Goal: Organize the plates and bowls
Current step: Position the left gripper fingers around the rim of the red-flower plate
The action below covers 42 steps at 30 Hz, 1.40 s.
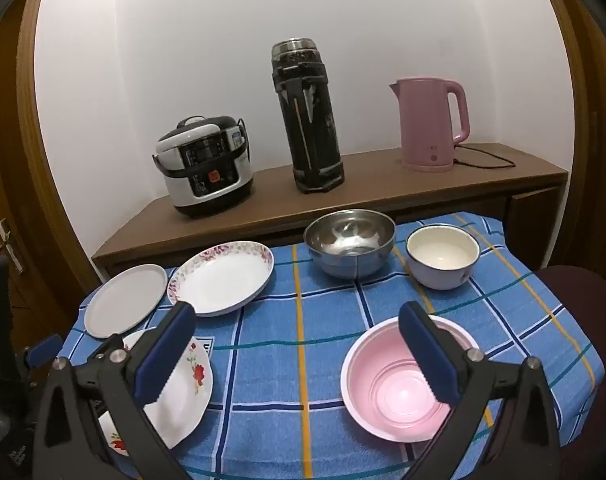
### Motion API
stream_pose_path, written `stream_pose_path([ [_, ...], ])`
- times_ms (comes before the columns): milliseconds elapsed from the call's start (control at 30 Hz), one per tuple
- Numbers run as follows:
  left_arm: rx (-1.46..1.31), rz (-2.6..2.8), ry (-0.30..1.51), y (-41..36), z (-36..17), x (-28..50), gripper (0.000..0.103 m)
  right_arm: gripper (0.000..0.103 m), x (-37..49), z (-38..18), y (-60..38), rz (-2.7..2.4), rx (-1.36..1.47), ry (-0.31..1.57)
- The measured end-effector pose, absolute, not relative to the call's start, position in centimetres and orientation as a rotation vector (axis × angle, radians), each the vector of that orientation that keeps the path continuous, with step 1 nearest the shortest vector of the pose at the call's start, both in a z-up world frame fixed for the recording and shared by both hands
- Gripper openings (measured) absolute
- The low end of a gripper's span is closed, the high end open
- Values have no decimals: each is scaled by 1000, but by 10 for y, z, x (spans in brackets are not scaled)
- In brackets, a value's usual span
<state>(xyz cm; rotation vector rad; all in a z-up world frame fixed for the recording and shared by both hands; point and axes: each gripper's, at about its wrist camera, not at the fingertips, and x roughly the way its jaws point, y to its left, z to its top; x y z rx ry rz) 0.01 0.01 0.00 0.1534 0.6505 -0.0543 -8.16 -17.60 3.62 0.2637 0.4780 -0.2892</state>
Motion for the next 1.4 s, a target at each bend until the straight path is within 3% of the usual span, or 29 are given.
stream_pose_path([
  [1400, 152, -60, 685, 3, -9, 4, 86, 103, -75, 28, -170, -258, 268, 488],
])
